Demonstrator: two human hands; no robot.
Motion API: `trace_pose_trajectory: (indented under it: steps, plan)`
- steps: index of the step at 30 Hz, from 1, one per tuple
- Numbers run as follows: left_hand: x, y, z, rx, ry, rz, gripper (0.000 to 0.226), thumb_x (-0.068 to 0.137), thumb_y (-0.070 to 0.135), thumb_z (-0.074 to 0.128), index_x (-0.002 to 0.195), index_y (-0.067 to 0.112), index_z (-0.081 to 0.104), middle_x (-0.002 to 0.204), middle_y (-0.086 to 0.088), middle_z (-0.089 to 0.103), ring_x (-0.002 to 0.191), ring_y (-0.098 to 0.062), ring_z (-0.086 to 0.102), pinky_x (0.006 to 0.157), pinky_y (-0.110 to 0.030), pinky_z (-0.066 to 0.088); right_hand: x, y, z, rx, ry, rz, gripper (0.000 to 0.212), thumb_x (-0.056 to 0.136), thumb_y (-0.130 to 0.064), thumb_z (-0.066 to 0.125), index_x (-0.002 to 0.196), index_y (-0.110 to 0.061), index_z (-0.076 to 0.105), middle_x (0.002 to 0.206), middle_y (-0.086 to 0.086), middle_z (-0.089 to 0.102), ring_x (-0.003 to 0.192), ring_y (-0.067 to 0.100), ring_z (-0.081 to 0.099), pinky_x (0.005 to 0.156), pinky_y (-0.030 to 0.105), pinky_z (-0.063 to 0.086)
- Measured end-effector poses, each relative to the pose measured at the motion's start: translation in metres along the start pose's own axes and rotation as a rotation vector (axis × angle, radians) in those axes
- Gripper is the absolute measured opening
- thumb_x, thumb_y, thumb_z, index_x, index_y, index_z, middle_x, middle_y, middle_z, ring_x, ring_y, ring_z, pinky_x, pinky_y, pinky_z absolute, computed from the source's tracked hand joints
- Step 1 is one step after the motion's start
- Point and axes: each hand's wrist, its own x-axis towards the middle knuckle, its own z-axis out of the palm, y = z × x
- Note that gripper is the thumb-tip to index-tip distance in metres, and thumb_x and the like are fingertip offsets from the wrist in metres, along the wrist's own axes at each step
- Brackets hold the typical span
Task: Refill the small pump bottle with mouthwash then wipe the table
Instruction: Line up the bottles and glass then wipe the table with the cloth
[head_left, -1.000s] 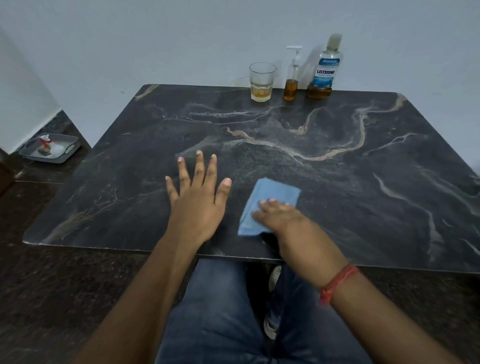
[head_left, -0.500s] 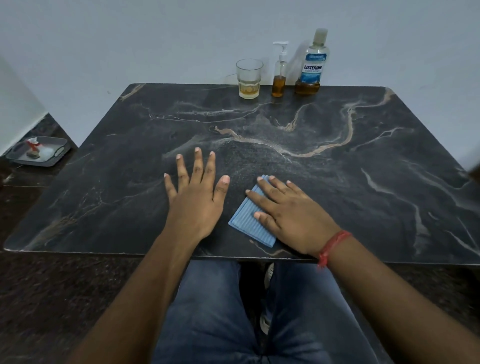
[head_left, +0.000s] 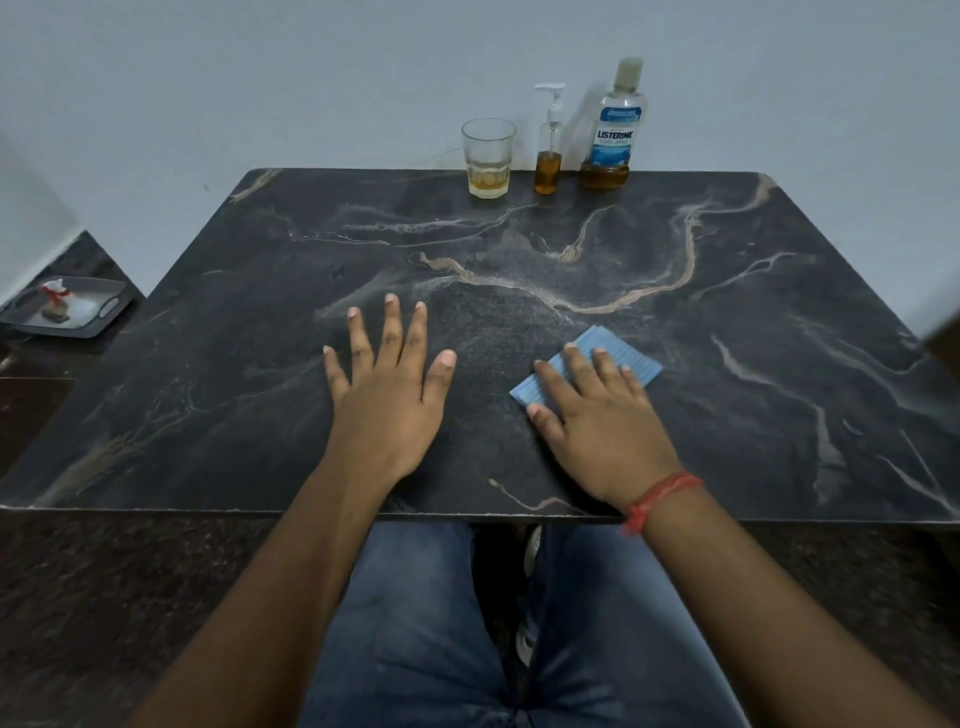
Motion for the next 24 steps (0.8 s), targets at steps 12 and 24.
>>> trace_pose_trajectory:
  steps: [12, 24]
  plan:
    - [0.006, 0.02, 0.005, 0.0, -0.003, 0.055, 0.077, 0.09, 0.068, -0.006, 0.159, 0.033, -0.01, 0.166, 0.007, -0.021, 0.15, -0.027, -0.029, 0.12, -0.059, -0.013, -0.015, 0.024, 0.0, -0.003, 0.047, 0.145, 0.066, 0.091, -0.068, 0.018, 0.15, -0.041, 0.029, 0.16, -0.002, 0.028, 0.148, 0.036, 0.017, 0.119, 0.058, 0.009]
    - [0.004, 0.039, 0.015, 0.013, -0.027, 0.118, 0.074, 0.094, 0.066, -0.002, 0.159, 0.032, -0.008, 0.166, 0.006, -0.02, 0.15, -0.027, -0.029, 0.12, -0.059, -0.014, -0.04, 0.051, 0.0, 0.018, 0.066, 0.097, 0.07, 0.091, -0.064, 0.013, 0.152, -0.034, 0.031, 0.161, 0.002, 0.028, 0.148, 0.034, 0.022, 0.121, 0.049, 0.018]
